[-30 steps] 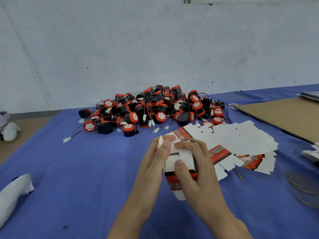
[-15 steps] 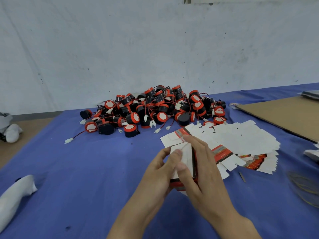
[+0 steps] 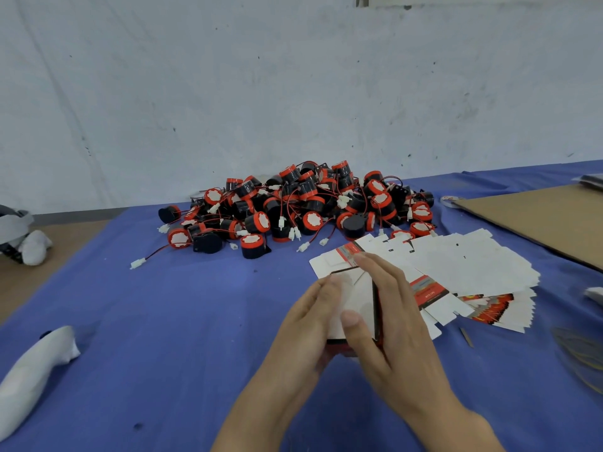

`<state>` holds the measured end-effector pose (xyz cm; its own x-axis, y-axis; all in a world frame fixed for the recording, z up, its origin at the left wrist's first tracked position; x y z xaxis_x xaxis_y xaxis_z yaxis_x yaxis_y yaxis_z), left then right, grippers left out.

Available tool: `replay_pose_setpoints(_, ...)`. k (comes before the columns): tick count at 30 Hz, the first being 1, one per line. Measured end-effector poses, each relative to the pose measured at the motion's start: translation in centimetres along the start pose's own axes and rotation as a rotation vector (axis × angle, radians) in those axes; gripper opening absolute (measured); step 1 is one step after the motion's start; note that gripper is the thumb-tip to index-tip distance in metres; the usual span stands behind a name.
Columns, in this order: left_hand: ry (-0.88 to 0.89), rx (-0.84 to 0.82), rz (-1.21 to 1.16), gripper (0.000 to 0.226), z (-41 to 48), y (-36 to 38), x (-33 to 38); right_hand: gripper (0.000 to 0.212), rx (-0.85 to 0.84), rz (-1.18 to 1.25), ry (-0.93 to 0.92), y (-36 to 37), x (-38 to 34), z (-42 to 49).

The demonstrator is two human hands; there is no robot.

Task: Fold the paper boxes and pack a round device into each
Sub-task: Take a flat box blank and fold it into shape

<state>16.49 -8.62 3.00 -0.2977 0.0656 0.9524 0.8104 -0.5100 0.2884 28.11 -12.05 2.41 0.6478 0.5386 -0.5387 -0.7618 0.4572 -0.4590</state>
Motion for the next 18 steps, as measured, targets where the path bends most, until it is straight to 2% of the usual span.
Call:
replay_pose_setpoints(3,-0.132,0.017,-0.197,0.043,0.1,-0.2,-0.2,0.058,0.002,0.034,0.000,-0.1,0.2,0.1)
replay_pose_setpoints(5,-0.188,-0.002,-0.234,0.043,0.1,-0.5,-0.5,0.058,-0.003,0.050,0.005,-0.2,0.4,0.2)
replay_pose_setpoints(9,-0.096,-0.112,-0.216,0.045,0.2,-1.3,-0.1,0.055,-0.021,0.056,-0.013,-0.5,0.7,0.4)
replay_pose_setpoints(13,-0.027,-0.091,-0.231,0.046,0.1,-2.1,0.4,0.056,-0.125,0.077,0.052,-0.7,1.4,0.5)
replay_pose_setpoints(16,0.021,0.037,-0.129,0.043,0.2,-2.4,0.5,0.059,-0.226,0.083,0.100,-0.2,2.2,0.4)
replay_pose_setpoints(18,0.096,0.137,0.143,0.039,0.1,-2.4,0.9,0.061,-0.251,0.141,0.168,0.0,2.7,0.4)
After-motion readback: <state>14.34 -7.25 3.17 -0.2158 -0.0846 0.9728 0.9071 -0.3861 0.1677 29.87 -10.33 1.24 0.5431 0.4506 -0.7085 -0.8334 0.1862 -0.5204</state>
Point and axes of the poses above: each hand's wrist, its own z-axis towards the middle knuckle, its own y-axis out of the palm, x = y × z, the point moved 3 cm from there along z, towards the middle knuckle, and after that the axes turned 4 degrees about -x, right-handed, at the moved point
